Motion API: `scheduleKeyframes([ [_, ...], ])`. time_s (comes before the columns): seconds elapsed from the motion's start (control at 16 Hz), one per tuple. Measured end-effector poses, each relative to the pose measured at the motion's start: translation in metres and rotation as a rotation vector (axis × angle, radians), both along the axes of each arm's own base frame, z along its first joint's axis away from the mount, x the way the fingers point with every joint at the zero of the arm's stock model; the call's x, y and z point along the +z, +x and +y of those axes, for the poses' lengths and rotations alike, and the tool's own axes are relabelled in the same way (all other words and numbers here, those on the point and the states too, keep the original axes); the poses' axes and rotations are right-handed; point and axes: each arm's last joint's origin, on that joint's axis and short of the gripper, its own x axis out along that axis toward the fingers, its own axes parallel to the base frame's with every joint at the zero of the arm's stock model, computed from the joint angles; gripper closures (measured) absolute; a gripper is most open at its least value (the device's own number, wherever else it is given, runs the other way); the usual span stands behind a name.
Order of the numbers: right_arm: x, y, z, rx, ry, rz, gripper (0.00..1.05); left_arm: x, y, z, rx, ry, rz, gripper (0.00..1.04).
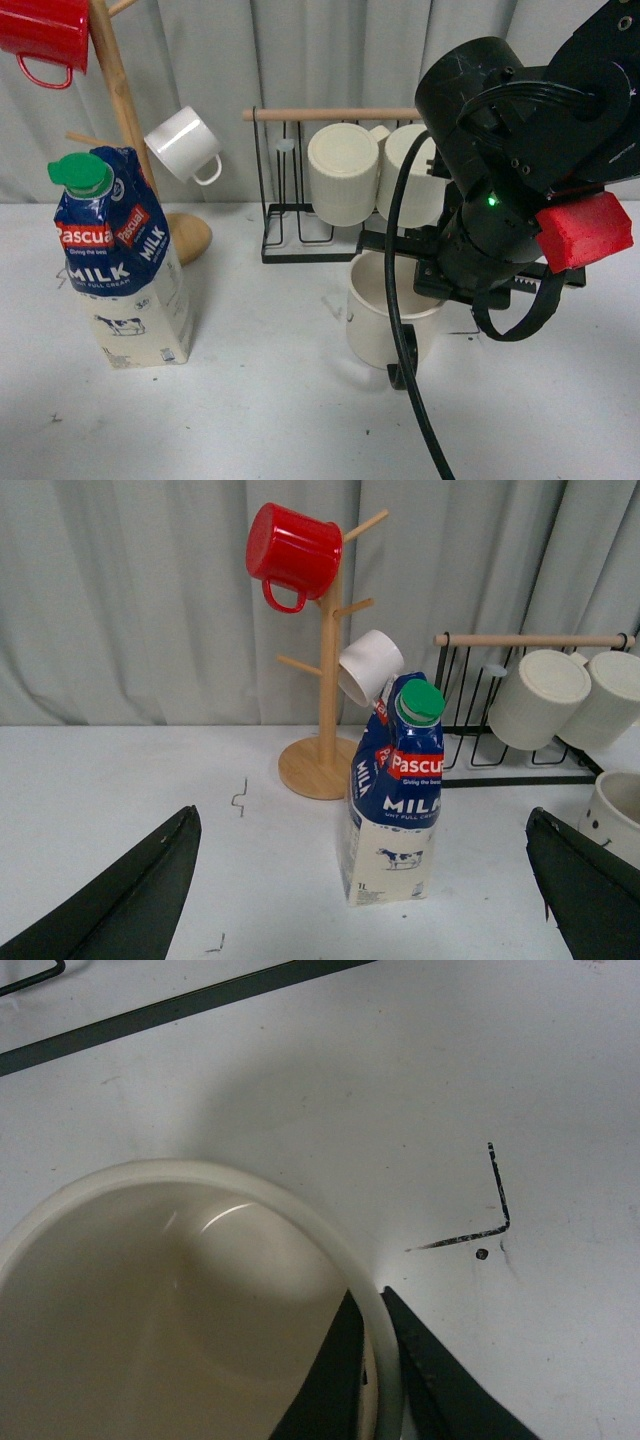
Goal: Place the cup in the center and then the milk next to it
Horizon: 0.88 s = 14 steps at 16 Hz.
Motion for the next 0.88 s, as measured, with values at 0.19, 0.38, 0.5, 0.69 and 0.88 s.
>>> scheduleKeyframes([
  [0.19,0.000,0.000,-0.001,0.000,0.009,-0.002,0.59,0.000,0.000,0.000,0.000,0.000,0.000,0.07],
  [0.38,0.007,-0.002,-0.003,0.014,0.053,-0.025,0.25,0.000,0.000,0.000,0.000,0.000,0.000,0.07],
  [0.5,0.027,-0.007,-0.008,0.024,0.106,-0.087,0.07,0.000,0.000,0.000,0.000,0.000,0.000,0.07],
  [0.69,0.043,-0.010,-0.010,0.031,0.143,-0.131,0.05,0.000,0.000,0.000,0.000,0.000,0.000,0.07],
  [0.88,0.060,-0.012,-0.014,0.029,0.176,-0.206,0.08,0.000,0.000,0.000,0.000,0.000,0.000,0.07],
])
